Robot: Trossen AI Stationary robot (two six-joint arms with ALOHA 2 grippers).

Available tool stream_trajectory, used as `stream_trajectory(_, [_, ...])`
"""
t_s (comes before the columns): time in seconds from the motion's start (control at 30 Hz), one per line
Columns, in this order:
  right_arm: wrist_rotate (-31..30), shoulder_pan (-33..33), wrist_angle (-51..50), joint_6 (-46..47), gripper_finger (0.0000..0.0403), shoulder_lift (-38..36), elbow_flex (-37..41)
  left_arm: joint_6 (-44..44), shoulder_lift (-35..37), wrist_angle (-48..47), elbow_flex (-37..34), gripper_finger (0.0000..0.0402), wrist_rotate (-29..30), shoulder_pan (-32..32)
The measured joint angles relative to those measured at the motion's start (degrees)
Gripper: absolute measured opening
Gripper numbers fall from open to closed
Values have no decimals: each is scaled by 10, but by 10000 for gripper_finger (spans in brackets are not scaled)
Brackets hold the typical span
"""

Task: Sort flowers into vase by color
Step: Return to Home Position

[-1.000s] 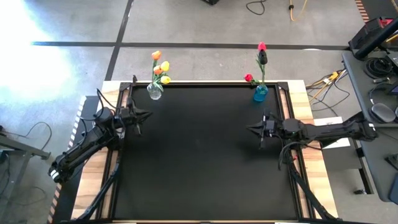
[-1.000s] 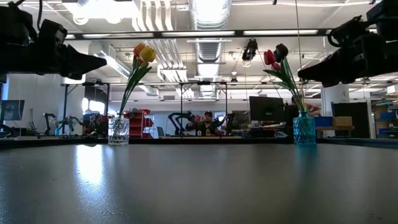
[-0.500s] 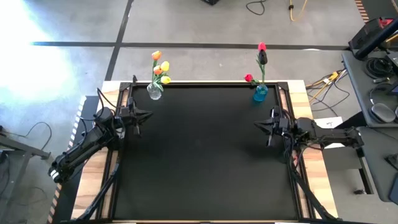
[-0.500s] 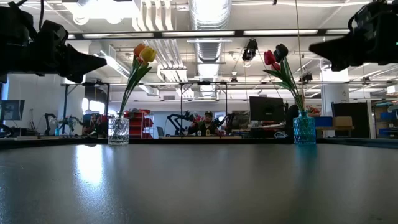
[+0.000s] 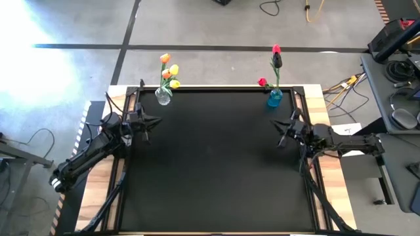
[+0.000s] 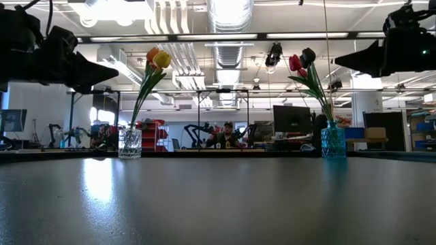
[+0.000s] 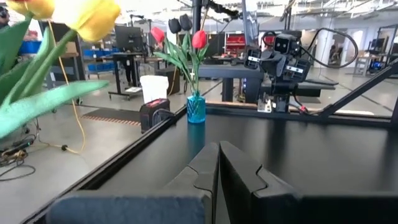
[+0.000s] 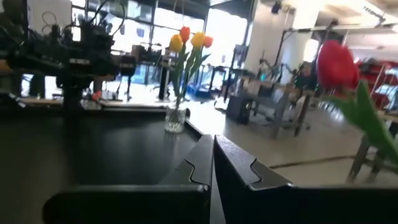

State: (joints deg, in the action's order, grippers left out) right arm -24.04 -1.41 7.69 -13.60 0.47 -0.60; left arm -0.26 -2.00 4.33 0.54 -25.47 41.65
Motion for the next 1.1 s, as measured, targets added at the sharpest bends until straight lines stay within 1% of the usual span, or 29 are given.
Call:
stream_trajectory(0.07, [0, 0, -16, 25, 9, 0, 0, 1, -5, -1, 0, 0, 0, 0])
stream_trajectory(0.13, [0, 0, -34, 72, 9, 0, 0, 1, -11, -1, 0, 0, 0, 0])
stream_trajectory(0.43, [0, 0, -37, 196, 9, 4, 0, 1, -28, -5, 5, 0, 0, 0])
stream_trajectory(0.53, [0, 0, -38, 202, 9, 4, 0, 1, -31, -4, 7, 0, 0, 0])
stream_trajectory(0.77, [-1, 2, -38, 177, 9, 4, 0, 1, -32, -3, 7, 0, 0, 0])
stream_trajectory(0.8, [-16, 19, -36, 173, 9, 10, 0, 1, -32, -3, 7, 0, 0, 0])
stream_trajectory(0.93, [-81, 140, -32, 159, 9, 47, -1, 1, -33, -3, 7, 0, 0, 0])
stream_trajectory(1.0, [-85, 185, -32, 159, 9, 63, -2, 1, -33, -3, 7, 0, 0, 0])
stream_trajectory(1.1, [-83, 231, -31, 160, 9, 84, -3, 1, -33, -3, 7, 0, 0, 0])
